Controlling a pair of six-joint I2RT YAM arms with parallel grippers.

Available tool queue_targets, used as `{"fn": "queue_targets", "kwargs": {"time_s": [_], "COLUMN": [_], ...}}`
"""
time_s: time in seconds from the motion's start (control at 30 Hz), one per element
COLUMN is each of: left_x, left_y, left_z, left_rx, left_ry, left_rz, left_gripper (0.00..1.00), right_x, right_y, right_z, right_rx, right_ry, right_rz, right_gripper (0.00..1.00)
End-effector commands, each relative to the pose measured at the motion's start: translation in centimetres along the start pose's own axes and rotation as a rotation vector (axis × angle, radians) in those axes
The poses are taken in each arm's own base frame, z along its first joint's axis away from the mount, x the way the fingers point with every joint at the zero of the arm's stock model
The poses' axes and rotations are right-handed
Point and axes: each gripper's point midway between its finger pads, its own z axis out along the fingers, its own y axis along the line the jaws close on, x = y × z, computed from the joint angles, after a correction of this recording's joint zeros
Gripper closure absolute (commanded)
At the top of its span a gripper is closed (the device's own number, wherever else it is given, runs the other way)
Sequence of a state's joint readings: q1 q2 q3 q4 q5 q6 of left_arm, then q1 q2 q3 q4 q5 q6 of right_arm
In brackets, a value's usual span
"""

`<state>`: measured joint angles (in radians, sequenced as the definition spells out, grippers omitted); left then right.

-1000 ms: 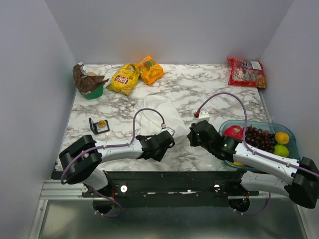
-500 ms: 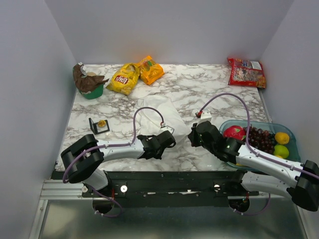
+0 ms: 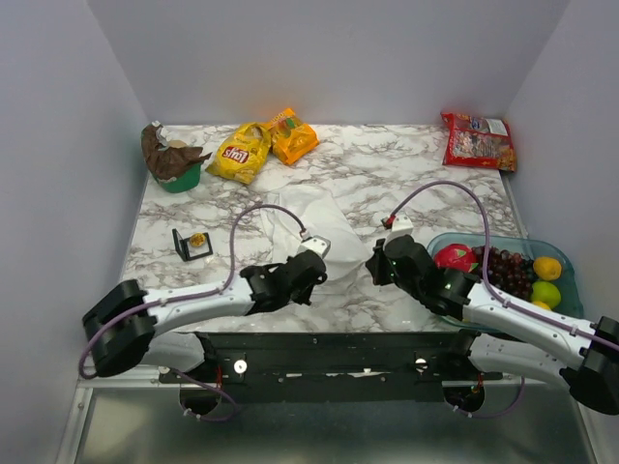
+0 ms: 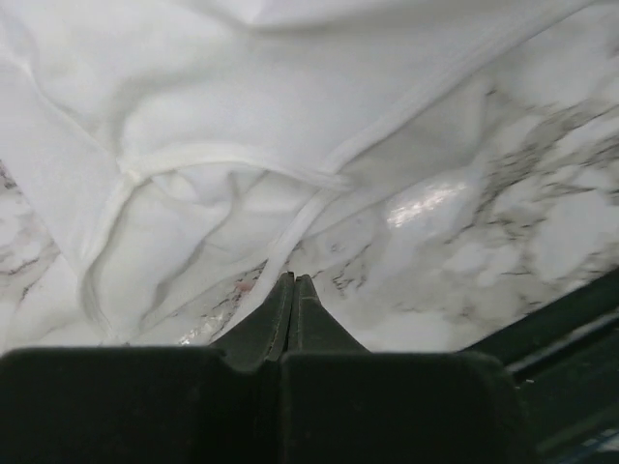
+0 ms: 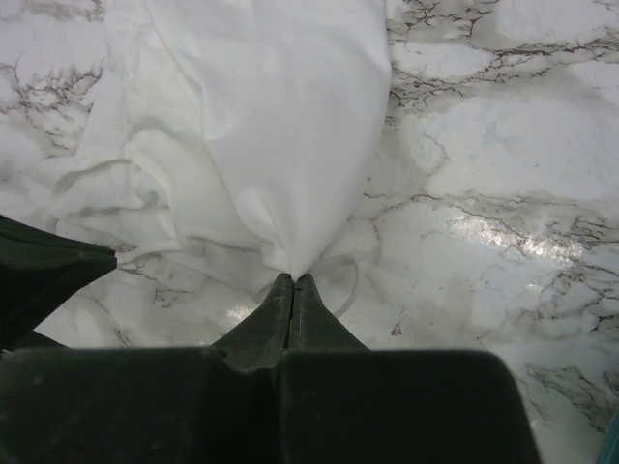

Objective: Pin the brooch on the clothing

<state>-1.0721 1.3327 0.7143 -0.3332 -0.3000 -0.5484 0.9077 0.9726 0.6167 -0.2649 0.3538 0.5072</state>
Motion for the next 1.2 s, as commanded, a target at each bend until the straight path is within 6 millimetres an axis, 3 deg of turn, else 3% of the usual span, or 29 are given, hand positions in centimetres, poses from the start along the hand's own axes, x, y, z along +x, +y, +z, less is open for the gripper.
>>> {"fn": "queue_targets", "kwargs": {"time_s": [0.0,0.07,0.17,0.27,0.33,0.47,0.67,1.17], "left_x": [-6.6,-7.8,-7.2,-4.9,-3.1,-1.6,-1.0,-0.1], "left_y": [-1.1,0.6,2.3,2.9,2.7,1.4,1.0,0.2], "left_z": [-4.1,-5.0,-5.0,-4.0,-2.8,-1.6,0.0,2.5], "left_rx": [0.152,0.153,0.177,0.146,0.135,0.146,0.094,0.080], "left_ry": [-0.270,-0.321,-0.315,-0.223,-0.137,-0.085,-0.037,0.050], "left_rz": [-0.147,-0.208,-0.236,-0.194,-0.153,-0.055,0.075,0.110], "left_gripper": [1.00,1.00,1.00,1.00,0.91,0.62,0.46,0.50], "right_x": [-1.5,-1.3,-0.6,0.2,0.4,0.2,0.2,0.6], "right_y": [0.6,1.2,2.4,2.8,2.7,2.7,2.5,1.8], "right_z": [-0.5,-0.1,0.6,1.4,1.5,1.3,0.7,0.2], "right_rx": [-0.015,-0.027,-0.072,-0.080,-0.073,-0.080,-0.090,-0.080], "right_ry": [-0.003,0.023,0.064,0.088,0.086,0.068,0.054,0.039], "right_rz": [-0.023,-0.028,-0.018,0.000,0.021,0.039,0.051,0.067], "right_gripper": [0.99,0.99,0.99,0.99,0.99,0.99,0.99,0.99]}}
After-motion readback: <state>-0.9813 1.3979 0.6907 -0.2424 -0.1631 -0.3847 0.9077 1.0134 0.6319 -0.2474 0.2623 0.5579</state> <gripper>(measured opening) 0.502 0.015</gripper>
